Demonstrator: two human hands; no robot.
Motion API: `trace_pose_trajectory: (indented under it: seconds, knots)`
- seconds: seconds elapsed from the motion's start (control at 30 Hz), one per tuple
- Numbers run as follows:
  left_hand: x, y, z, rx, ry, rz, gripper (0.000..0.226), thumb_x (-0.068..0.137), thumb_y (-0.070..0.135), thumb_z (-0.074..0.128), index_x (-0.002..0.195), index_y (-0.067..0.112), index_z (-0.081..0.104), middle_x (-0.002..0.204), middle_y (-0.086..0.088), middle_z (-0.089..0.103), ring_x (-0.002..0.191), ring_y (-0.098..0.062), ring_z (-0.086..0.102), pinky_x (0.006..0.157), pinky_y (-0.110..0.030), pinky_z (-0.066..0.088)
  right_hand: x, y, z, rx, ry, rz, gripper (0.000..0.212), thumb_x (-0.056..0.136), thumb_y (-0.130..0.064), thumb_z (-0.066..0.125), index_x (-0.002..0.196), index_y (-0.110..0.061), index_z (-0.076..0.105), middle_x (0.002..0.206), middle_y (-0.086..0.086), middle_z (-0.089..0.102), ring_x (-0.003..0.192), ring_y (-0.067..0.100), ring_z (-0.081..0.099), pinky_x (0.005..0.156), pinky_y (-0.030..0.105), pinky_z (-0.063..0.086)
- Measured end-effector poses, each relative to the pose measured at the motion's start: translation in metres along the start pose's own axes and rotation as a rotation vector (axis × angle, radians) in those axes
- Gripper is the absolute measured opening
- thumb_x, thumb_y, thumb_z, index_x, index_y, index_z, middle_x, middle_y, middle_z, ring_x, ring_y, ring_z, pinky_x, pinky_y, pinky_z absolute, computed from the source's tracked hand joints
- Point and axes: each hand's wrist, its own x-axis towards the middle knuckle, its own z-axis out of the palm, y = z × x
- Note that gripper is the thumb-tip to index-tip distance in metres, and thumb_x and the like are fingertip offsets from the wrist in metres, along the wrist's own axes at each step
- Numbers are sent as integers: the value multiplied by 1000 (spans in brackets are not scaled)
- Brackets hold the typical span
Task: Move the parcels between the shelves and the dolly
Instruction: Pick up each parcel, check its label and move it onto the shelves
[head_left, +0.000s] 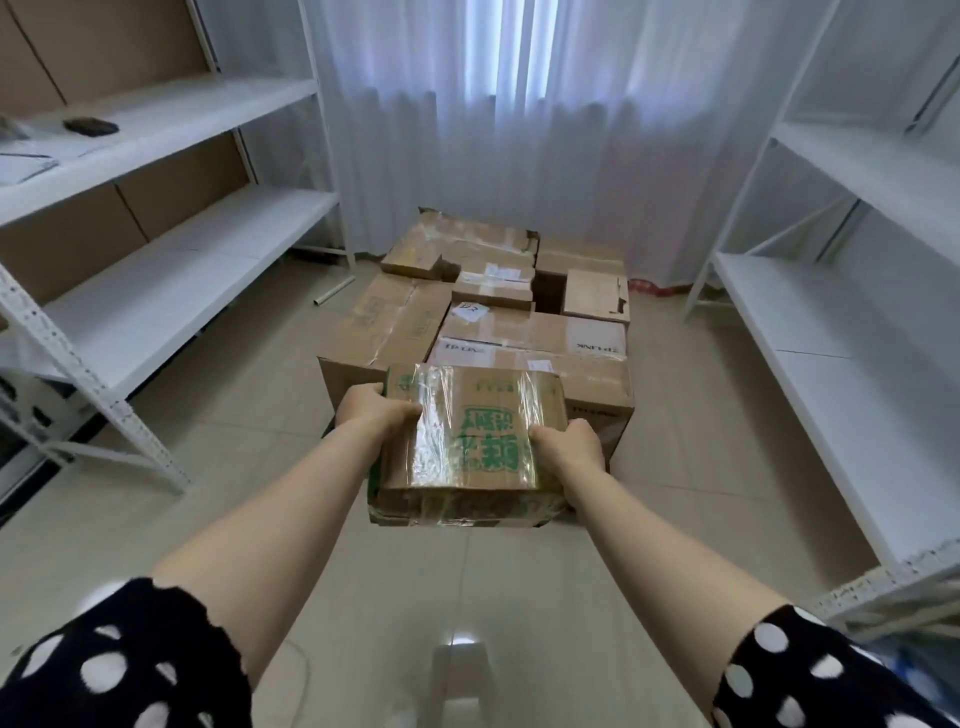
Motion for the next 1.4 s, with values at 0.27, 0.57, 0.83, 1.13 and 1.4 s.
trace_pose_trajectory:
  seconds: [0.27,0.57,0.83,1.13,1.4]
  knots:
    - [172,56,15,-36,-111,16,54,77,14,77,127,17,57,95,-2,63,87,-24,64,82,-36,55,135,-76,54,1,62,100,54,88,-27,54,133,-1,39,122,13,55,105,30,55,84,35,47]
    - [341,97,6,65,-148,-72,60,72,16,80,121,8,47,107,-9,60,97,-29,61,90,-44,52,262,-165,120,52,45,190,57,83,-29,56,132,-5,41,118,11,59,97,29,56,83,36,50]
    - [482,99,-12,98,-103,-196,53,74,18,80,116,6,51,108,-10,60,94,-27,57,78,-35,48,383,-230,193,-40,-64,137,46,85,-26,59,124,-6,47,117,9,58,97,24,57,85,36,51]
    - [635,86,-52,122,-72,-334,48,70,21,81,110,11,57,103,-10,65,93,-30,64,86,-43,55,493,-293,298,-18,-218,217,43,83,-16,56,125,-12,46,117,8,59,104,28,58,91,47,51]
    - [736,36,-74,177,-66,-334,44,84,-3,56,126,5,56,120,-14,61,109,-32,58,95,-38,49,546,-300,390,-11,-224,288,54,79,-8,50,132,-18,44,123,9,58,109,33,56,93,51,49]
